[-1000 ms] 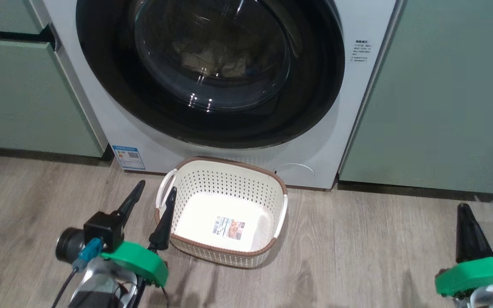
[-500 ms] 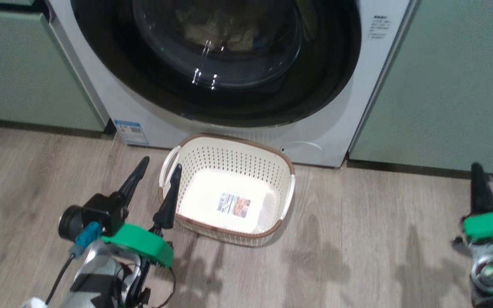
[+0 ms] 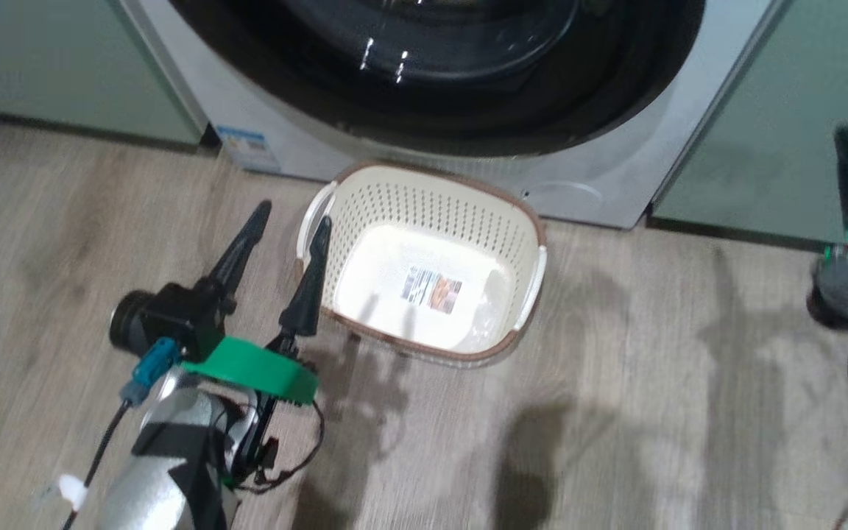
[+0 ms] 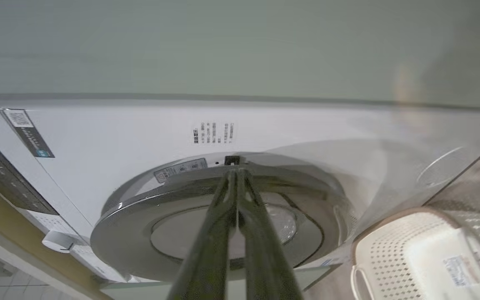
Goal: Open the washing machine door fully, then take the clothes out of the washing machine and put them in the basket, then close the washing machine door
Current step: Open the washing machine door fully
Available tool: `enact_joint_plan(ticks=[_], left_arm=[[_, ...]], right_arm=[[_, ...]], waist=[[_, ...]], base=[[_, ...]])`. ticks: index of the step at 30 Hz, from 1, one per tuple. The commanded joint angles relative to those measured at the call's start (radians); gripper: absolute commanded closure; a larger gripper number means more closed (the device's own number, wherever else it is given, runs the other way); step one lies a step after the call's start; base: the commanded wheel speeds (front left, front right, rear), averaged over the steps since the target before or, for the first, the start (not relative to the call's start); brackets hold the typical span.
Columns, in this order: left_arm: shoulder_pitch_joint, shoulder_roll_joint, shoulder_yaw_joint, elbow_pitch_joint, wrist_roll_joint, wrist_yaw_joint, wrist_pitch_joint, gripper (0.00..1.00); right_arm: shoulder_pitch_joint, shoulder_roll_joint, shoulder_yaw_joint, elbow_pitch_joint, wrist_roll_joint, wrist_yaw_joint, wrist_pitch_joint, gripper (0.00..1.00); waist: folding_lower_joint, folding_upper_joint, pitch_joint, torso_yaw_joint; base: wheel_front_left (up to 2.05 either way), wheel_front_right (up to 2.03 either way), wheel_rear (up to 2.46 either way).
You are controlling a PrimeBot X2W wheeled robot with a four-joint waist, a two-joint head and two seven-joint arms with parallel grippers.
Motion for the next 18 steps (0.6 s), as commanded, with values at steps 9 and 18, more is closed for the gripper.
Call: enact_joint_plan(ticks=[9, 18], left_arm=[[-0.086, -0.021, 0.04, -0.038, 0.019, -0.037, -0.006, 0.0], [-0.106, -0.039, 0.04, -0.04, 0.031, -0.058, -0.006, 0.0]], right_arm=[[-0.287, -0.024, 0.014, 0.108, 0.088, 0.004, 0.142, 1.0], [-0.458, -0.04, 0.046, 0.185, 0.083, 0.004, 0.201, 1.0]], waist=[[-0.0002, 0.0, 0.108, 0.058], [-0.0002, 0.0, 0.148, 0.09]], base=[[0.0, 0.0, 0.0], [0.0, 0.0, 0.0]])
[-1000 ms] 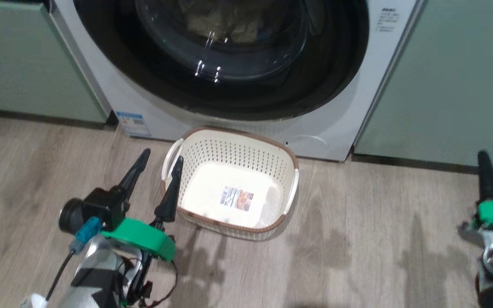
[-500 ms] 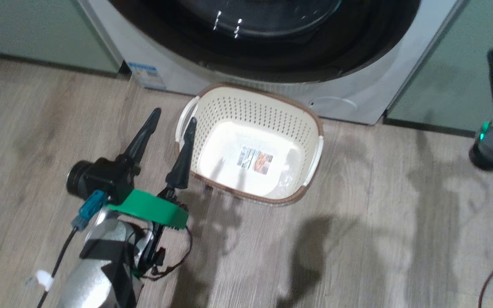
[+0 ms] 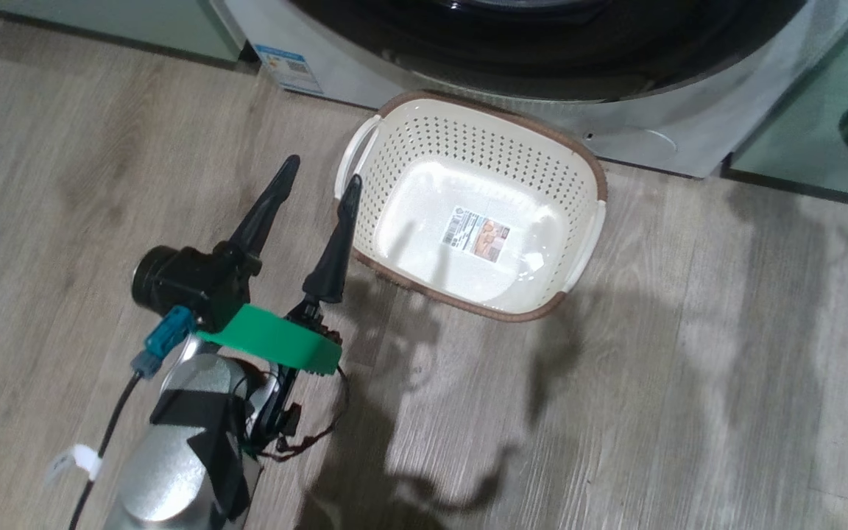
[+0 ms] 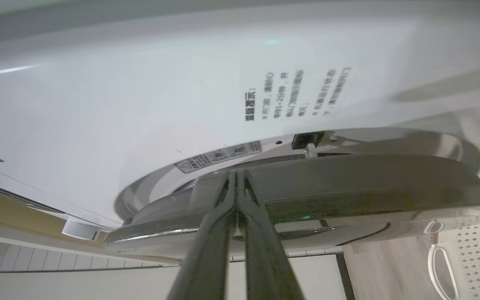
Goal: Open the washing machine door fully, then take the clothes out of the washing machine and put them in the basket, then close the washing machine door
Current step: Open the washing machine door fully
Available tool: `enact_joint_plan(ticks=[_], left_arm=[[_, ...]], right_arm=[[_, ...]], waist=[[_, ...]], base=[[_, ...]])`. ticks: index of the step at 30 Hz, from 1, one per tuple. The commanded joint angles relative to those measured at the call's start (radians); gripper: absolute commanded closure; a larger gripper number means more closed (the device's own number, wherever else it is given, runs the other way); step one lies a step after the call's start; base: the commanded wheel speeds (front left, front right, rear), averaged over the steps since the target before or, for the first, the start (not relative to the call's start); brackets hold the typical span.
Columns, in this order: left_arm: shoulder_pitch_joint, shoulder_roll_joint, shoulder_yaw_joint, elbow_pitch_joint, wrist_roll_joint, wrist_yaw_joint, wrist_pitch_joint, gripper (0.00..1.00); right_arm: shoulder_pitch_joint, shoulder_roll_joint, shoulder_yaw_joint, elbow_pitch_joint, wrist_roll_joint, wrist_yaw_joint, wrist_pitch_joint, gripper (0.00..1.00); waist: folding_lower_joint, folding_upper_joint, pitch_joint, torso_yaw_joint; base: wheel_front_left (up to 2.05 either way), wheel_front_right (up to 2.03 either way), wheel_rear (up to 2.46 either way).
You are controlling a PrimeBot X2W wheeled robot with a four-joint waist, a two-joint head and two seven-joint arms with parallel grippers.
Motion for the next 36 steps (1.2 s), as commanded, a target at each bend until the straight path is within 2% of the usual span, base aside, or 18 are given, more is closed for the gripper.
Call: enact_joint_plan(ticks=[1, 16, 36], left_arm=[[-0.026, 0.012, 0.039, -0.032, 0.011, -0.001, -0.006, 0.0], [-0.044, 0.003, 0.031, -0.034, 0.009, -0.002, -0.006, 0.0], [-0.05, 0.002, 0.027, -0.045, -0.007, 0.021, -0.006, 0.0]], right_arm=[[-0.051, -0.001, 0.016, -0.028, -0.01, 0.004, 0.011, 1.0], [-0.198, -0.009, 0.072, 0.051, -0.066, 0.004, 0.018, 1.0], [-0.166, -0.015, 0.122, 0.04, -0.083, 0.004, 0.089, 1.0]], waist=[[-0.0001, 0.0, 0.006, 0.006], [-0.0001, 0.0, 0.05, 0.034], [-0.0001, 0.0, 0.06, 0.027]], base=[[0.0, 0.0, 0.0], [0.0, 0.0, 0.0], [0.0, 0.0, 0.0]])
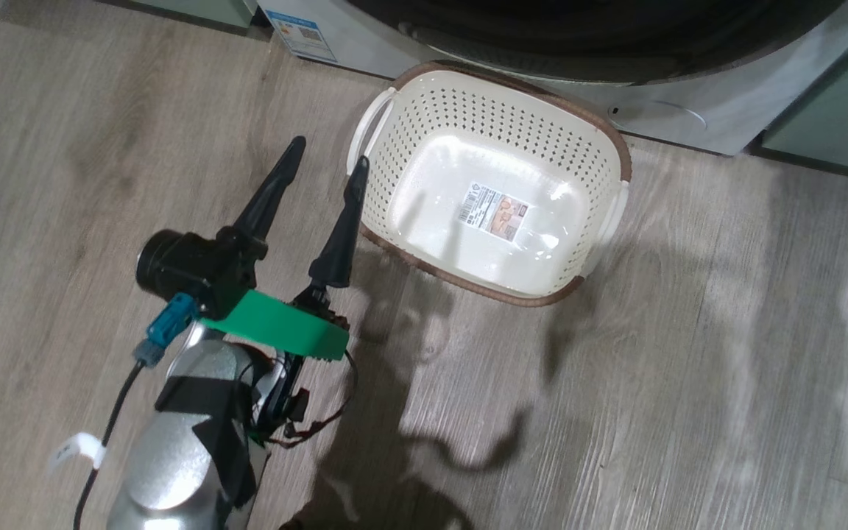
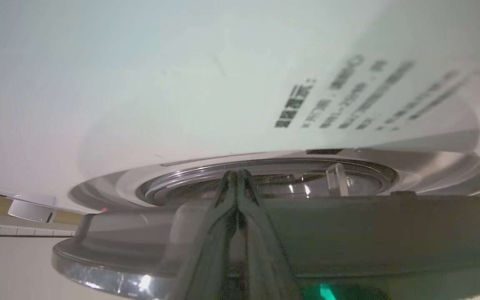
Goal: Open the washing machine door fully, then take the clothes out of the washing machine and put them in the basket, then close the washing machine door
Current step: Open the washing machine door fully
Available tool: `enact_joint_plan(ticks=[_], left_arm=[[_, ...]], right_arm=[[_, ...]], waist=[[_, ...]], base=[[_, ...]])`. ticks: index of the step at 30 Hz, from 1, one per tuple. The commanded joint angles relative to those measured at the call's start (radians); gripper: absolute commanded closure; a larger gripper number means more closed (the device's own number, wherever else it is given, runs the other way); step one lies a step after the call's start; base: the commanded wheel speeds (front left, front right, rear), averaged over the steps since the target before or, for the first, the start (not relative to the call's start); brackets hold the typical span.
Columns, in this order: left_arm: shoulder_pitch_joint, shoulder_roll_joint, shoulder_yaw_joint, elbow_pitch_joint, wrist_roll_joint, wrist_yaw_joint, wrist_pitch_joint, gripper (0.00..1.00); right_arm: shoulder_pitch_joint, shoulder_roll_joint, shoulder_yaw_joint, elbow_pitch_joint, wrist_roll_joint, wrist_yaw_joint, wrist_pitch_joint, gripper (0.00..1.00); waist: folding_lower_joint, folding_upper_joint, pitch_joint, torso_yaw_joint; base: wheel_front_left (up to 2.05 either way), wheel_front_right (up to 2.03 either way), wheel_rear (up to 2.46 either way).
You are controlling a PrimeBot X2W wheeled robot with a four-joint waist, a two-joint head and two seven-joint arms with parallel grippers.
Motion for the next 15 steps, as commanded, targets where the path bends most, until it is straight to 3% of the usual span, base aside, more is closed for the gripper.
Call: enact_joint_plan(ticks=[1, 15], left_arm=[[-0.021, 0.015, 0.033, -0.037, -0.003, 0.004, -0.006, 0.0], [-0.026, 0.015, 0.039, -0.029, 0.003, 0.006, -0.006, 0.0]], right_arm=[[-0.006, 0.026, 0.021, -0.038, -0.005, 0.004, 0.016, 1.0], [0.066, 0.034, 0.047, -0.111, 0.012, 0.004, 0.09, 1.0]], waist=[[0.0001, 0.0, 0.001, -0.003], [0.0001, 0.0, -0.006, -0.025]], base=[[0.0, 0.0, 0.0], [0.0, 0.0, 0.0]])
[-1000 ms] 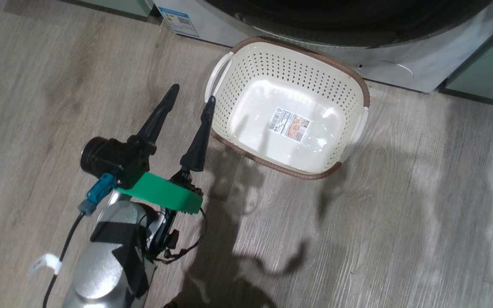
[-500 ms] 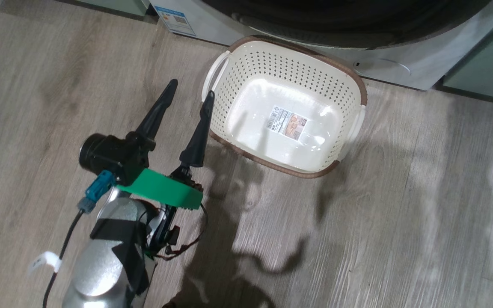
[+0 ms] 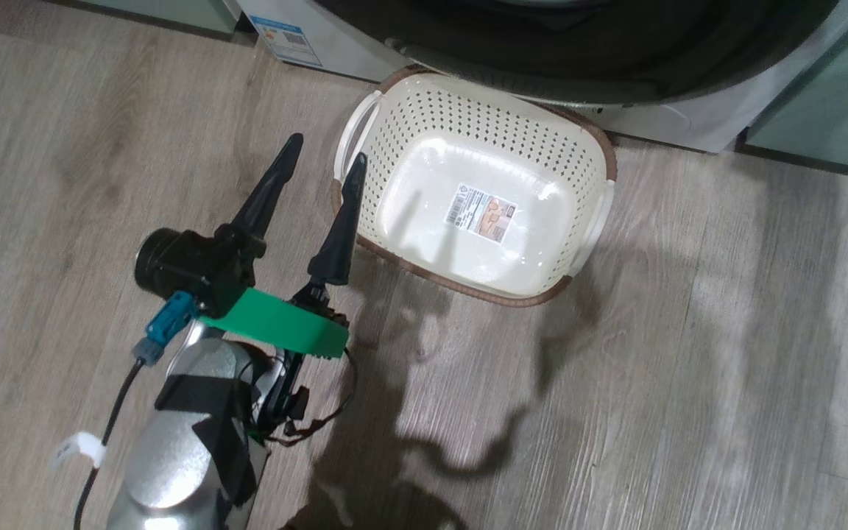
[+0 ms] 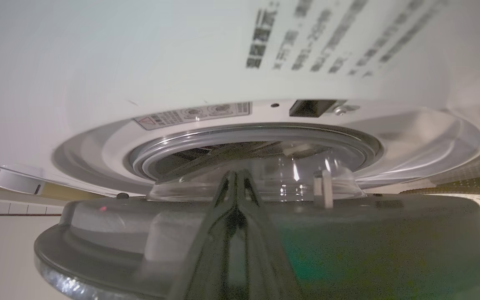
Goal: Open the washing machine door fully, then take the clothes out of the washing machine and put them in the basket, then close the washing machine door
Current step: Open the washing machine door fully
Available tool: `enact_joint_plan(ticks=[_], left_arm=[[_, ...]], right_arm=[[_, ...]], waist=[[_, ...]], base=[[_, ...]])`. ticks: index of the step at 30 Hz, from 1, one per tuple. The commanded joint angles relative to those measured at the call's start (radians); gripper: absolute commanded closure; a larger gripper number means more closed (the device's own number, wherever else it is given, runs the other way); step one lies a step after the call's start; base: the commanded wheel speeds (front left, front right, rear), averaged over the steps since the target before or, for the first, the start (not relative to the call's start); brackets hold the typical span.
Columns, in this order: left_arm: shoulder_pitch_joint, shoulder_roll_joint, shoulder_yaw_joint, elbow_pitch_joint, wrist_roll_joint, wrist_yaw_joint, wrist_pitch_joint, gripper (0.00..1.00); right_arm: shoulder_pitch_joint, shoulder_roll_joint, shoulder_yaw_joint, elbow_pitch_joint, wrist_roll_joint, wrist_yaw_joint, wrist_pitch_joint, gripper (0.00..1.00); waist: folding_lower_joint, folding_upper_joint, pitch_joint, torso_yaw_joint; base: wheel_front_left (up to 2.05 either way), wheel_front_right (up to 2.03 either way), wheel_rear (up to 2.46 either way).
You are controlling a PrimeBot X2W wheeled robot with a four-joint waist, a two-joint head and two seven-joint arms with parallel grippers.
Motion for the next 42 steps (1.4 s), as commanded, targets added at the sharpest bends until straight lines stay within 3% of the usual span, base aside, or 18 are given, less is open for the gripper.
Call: enact_joint_plan(ticks=[1, 22, 42], left_arm=[[-0.019, 0.016, 0.037, -0.03, 0.004, 0.005, -0.006, 0.0], [0.018, 0.016, 0.045, -0.013, 0.003, 0.009, -0.006, 0.0], [0.095, 0.016, 0.045, 0.045, 0.024, 0.0, -0.006, 0.0]], right_arm=[[0.004, 0.031, 0.019, -0.043, 0.007, 0.004, 0.019, 1.0], [0.263, 0.06, 0.051, -0.302, 0.085, 0.004, 0.138, 1.0], [0.555, 0.084, 0.242, -0.496, 0.186, 0.004, 0.166, 1.0]], waist=[[0.0, 0.0, -0.003, -0.002], [0.0, 0.0, -0.068, -0.022], [0.0, 0.0, -0.216, -0.026]], base=[[0.0, 0.0, 0.0], [0.0, 0.0, 0.0], [0.0, 0.0, 0.0]])
